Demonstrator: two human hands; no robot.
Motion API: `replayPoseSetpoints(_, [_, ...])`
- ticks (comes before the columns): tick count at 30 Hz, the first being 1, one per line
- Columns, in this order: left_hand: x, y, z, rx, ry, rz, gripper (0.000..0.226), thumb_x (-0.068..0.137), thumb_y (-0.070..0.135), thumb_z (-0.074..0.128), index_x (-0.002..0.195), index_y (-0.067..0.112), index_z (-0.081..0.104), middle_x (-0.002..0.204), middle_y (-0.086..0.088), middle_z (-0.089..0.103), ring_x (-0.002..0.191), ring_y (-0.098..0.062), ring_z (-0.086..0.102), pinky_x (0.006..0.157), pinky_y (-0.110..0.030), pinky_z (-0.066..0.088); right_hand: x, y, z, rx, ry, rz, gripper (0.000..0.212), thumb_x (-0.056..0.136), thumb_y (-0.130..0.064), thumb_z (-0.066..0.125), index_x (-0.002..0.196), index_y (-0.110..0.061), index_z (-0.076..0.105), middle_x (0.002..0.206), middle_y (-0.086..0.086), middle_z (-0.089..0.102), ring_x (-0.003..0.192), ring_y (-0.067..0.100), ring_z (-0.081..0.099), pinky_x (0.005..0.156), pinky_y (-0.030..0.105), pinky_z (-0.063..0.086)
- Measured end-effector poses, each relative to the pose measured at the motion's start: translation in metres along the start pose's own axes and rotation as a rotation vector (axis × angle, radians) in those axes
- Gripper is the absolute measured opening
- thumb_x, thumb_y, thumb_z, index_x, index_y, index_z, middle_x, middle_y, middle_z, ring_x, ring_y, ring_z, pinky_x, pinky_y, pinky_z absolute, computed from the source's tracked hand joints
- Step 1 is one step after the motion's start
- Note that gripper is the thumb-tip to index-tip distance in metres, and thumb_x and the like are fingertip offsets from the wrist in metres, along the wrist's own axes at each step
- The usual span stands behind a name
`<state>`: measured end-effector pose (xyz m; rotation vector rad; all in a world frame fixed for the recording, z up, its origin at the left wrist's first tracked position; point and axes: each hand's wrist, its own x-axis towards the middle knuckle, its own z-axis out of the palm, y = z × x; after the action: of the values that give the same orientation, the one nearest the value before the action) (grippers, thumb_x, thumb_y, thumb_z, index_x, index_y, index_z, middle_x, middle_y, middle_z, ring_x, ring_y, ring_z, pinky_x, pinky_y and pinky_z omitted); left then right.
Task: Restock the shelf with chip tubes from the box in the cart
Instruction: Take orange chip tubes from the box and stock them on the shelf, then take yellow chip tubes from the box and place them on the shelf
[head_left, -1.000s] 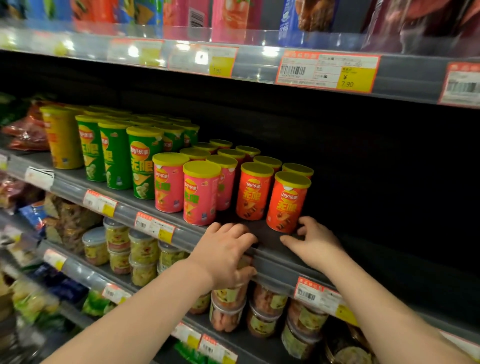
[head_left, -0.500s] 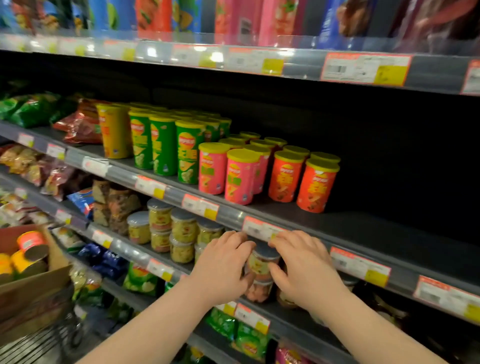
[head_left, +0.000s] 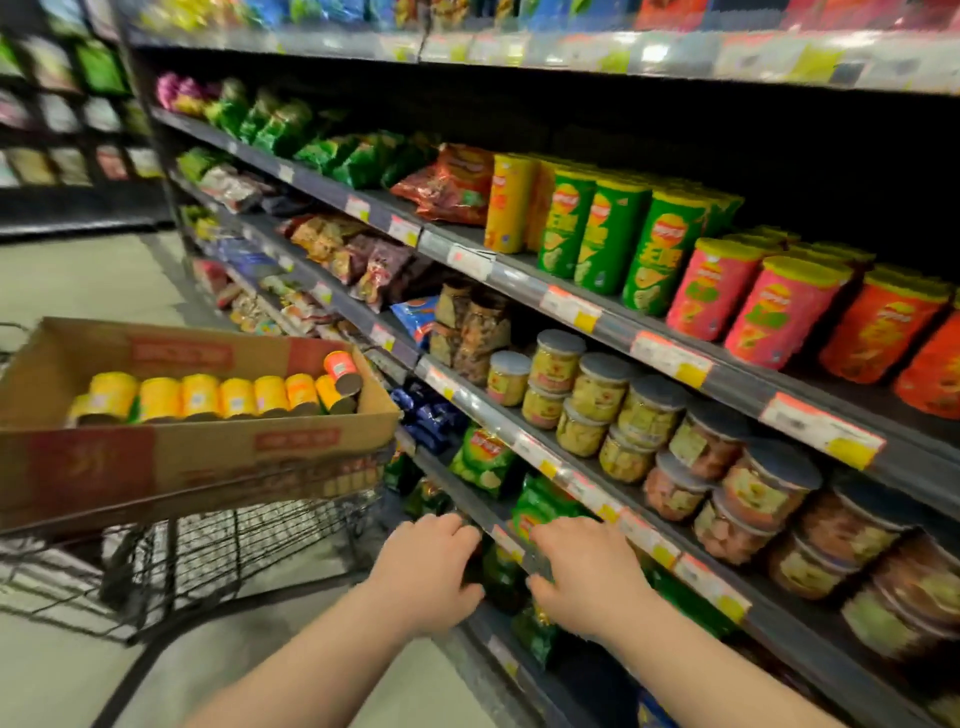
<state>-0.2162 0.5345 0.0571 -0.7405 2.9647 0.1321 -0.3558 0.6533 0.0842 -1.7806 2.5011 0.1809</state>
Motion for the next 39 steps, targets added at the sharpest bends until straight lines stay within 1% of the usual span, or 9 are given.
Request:
replayPoseSetpoints(5, [-0.062, -0.060, 0.023, -0.014, -0.074, -0.151, 0.048, 0.086, 0.051, 0.047, 0.124, 0.022, 0.046, 0.125, -0.002, 0.049, 0.120, -0.026, 0.045, 0.099, -0.039, 0.039, 0.023, -0.071, 0.015, -0.024, -0.067, -0.105, 0.041, 0.091, -0.043, 0.047, 0.124, -0.020, 0.051, 0.128, 0.004, 0.053, 0.123, 0.027, 0.047, 0.102, 0.041, 0.035])
replayPoseSetpoints(10, [-0.105, -0.103, 0.041, -0.055, -0.085, -0.289, 0.051, 0.086, 0.053, 0.046, 0.128, 0.024, 0.045, 0.128, 0.000, 0.047, 0.123, -0.023, 0.043, 0.100, -0.037, 0.037, 0.039, -0.127, 0.023, -0.041, -0.105, -0.205, 0.035, 0.090, -0.039, 0.047, 0.118, -0.020, 0.053, 0.118, 0.005, 0.057, 0.115, 0.027, 0.051, 0.103, 0.044, 0.035])
replayPoseSetpoints(14, [-0.121, -0.119, 0.053, -0.093, -0.099, -0.362, 0.053, 0.087, 0.051, 0.046, 0.132, 0.024, 0.043, 0.130, 0.001, 0.046, 0.122, -0.022, 0.043, 0.100, -0.036, 0.037, 0.050, -0.150, 0.030, -0.053, -0.146, -0.282, 0.032, 0.090, -0.036, 0.046, 0.115, -0.018, 0.052, 0.117, 0.006, 0.056, 0.113, 0.029, 0.050, 0.094, 0.040, 0.037])
replayPoseSetpoints(20, [-0.125, -0.146, 0.064, -0.170, -0.141, -0.467, 0.056, 0.086, 0.051, 0.048, 0.134, 0.023, 0.042, 0.137, 0.002, 0.042, 0.128, -0.021, 0.039, 0.107, -0.037, 0.033, 0.094, -0.167, 0.035, -0.040, -0.214, -0.364, 0.034, 0.090, -0.039, 0.045, 0.118, -0.020, 0.051, 0.118, 0.004, 0.056, 0.113, 0.028, 0.050, 0.095, 0.041, 0.038])
replayPoseSetpoints(23, [-0.116, -0.168, 0.059, -0.159, -0.148, -0.534, 0.055, 0.087, 0.049, 0.047, 0.135, 0.023, 0.041, 0.134, 0.001, 0.043, 0.125, -0.021, 0.041, 0.104, -0.036, 0.036, 0.128, -0.176, 0.036, -0.019, -0.214, -0.413, 0.037, 0.089, -0.040, 0.045, 0.121, -0.022, 0.051, 0.118, 0.003, 0.056, 0.113, 0.027, 0.051, 0.097, 0.041, 0.039])
replayPoseSetpoints(27, [-0.083, -0.200, 0.046, -0.132, -0.166, -0.583, 0.051, 0.088, 0.048, 0.046, 0.132, 0.023, 0.042, 0.131, 0.000, 0.045, 0.122, -0.022, 0.043, 0.102, -0.036, 0.037, 0.186, -0.180, 0.033, 0.002, -0.211, -0.465, 0.033, 0.088, -0.039, 0.047, 0.116, -0.023, 0.055, 0.113, 0.002, 0.057, 0.109, 0.026, 0.053, 0.094, 0.041, 0.042])
replayPoseSetpoints(30, [-0.048, -0.222, 0.036, -0.117, -0.181, -0.606, 0.050, 0.086, 0.049, 0.047, 0.127, 0.022, 0.044, 0.127, -0.001, 0.048, 0.119, -0.023, 0.046, 0.099, -0.037, 0.040, 0.231, -0.174, 0.025, 0.007, -0.234, -0.474, 0.038, 0.089, -0.042, 0.047, 0.122, -0.023, 0.052, 0.120, 0.002, 0.055, 0.114, 0.027, 0.051, 0.096, 0.041, 0.039])
replayPoseSetpoints(35, [0.013, -0.246, 0.024, -0.139, -0.175, -0.618, 0.054, 0.086, 0.048, 0.048, 0.134, 0.023, 0.042, 0.136, -0.002, 0.045, 0.126, -0.024, 0.043, 0.103, -0.036, 0.038, 0.297, -0.148, 0.016, 0.013, -0.242, -0.454, 0.041, 0.089, -0.044, 0.048, 0.125, -0.025, 0.051, 0.126, 0.003, 0.054, 0.118, 0.027, 0.049, 0.098, 0.040, 0.038])
replayPoseSetpoints(39, [0.048, -0.258, 0.020, -0.162, -0.168, -0.628, 0.051, 0.087, 0.048, 0.048, 0.132, 0.025, 0.042, 0.132, 0.000, 0.045, 0.124, -0.022, 0.043, 0.102, -0.036, 0.037, 0.338, -0.131, 0.013, 0.026, -0.227, -0.462, 0.041, 0.089, -0.044, 0.049, 0.125, -0.025, 0.051, 0.125, 0.002, 0.056, 0.118, 0.026, 0.050, 0.096, 0.038, 0.040])
